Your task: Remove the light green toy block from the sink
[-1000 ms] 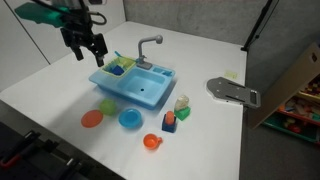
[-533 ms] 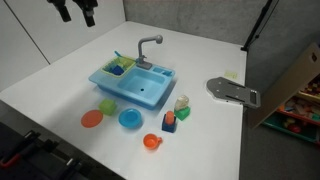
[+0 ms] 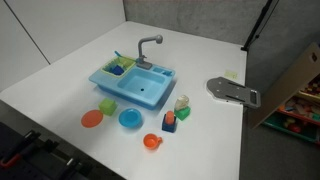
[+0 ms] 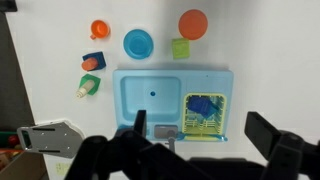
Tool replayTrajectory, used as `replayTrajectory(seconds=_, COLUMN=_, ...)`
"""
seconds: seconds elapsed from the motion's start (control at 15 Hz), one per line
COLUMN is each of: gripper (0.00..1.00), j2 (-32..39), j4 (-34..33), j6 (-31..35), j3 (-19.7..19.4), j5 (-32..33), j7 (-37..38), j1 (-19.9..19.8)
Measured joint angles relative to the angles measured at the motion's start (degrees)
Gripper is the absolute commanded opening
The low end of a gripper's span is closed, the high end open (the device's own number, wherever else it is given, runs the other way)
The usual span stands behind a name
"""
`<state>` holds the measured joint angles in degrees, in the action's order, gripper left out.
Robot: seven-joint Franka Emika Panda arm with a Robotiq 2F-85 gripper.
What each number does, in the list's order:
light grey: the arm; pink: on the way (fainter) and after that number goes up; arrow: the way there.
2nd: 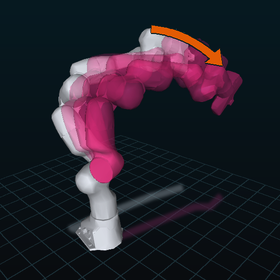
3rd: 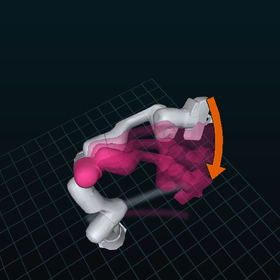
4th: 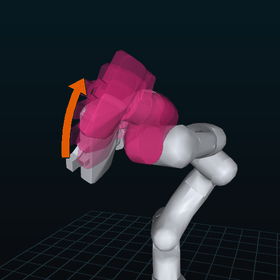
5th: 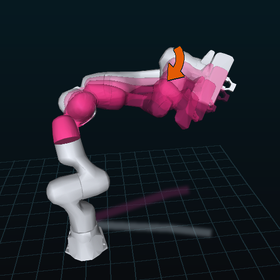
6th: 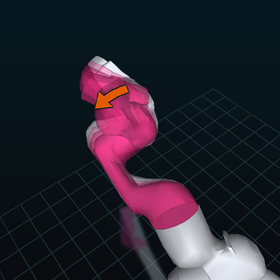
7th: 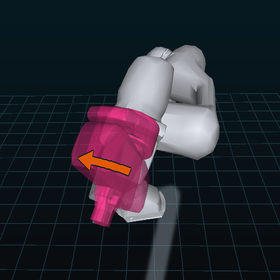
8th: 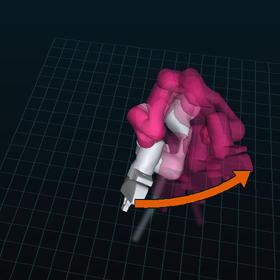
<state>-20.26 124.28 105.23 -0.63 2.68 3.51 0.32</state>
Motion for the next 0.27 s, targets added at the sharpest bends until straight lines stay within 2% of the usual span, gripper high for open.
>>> replayTrajectory(seconds=0.27, gripper=1.0, j2=-1.2, j4=-0.37, j6=-0.73, j3=-0.28, j5=-0.03, j7=0.0, j1=-0.36)
